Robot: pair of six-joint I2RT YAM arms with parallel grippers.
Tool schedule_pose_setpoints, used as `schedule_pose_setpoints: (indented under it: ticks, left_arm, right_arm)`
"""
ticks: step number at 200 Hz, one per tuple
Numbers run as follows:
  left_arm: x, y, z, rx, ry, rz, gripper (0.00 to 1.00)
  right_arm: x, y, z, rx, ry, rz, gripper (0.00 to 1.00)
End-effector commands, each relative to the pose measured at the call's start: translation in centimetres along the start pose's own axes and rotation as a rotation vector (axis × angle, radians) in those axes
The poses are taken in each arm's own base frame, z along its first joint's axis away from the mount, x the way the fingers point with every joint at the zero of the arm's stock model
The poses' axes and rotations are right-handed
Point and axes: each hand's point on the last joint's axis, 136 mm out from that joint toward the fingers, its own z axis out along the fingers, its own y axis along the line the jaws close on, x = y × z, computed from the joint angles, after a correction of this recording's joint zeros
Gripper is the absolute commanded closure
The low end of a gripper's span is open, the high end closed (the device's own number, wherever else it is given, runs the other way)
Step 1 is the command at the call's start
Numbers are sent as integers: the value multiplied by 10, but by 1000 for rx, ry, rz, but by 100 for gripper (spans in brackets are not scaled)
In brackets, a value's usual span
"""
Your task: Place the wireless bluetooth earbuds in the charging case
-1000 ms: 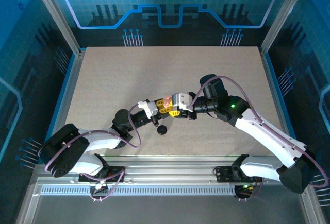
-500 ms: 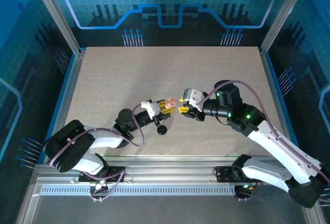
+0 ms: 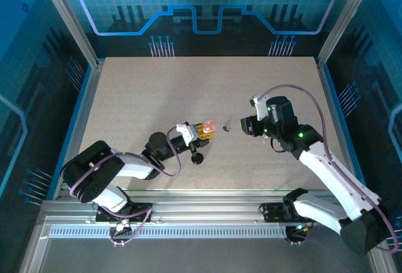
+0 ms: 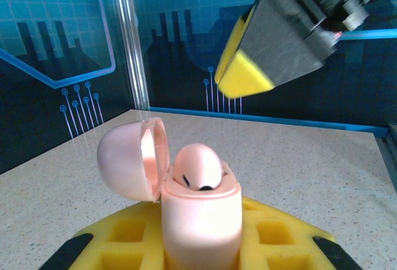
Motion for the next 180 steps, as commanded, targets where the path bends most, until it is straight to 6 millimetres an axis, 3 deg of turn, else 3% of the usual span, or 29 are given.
schedule_pose_setpoints:
  ticks: [1, 58, 104, 180]
  left_arm:
    - [-11, 6, 7, -18, -41, 27, 81]
    - [-6, 8, 9, -25, -29, 29, 81]
    - [-5, 8, 11, -20, -26, 25, 81]
    - [-6, 7, 10, -23, -27, 28, 81]
  right_arm:
    - [20, -27, 5, 86, 131, 268, 47]
    - [45, -78, 25, 233, 323, 570, 51]
    - [62, -114, 43, 295, 448, 675, 63]
    - [94, -134, 64, 395, 607, 637, 64]
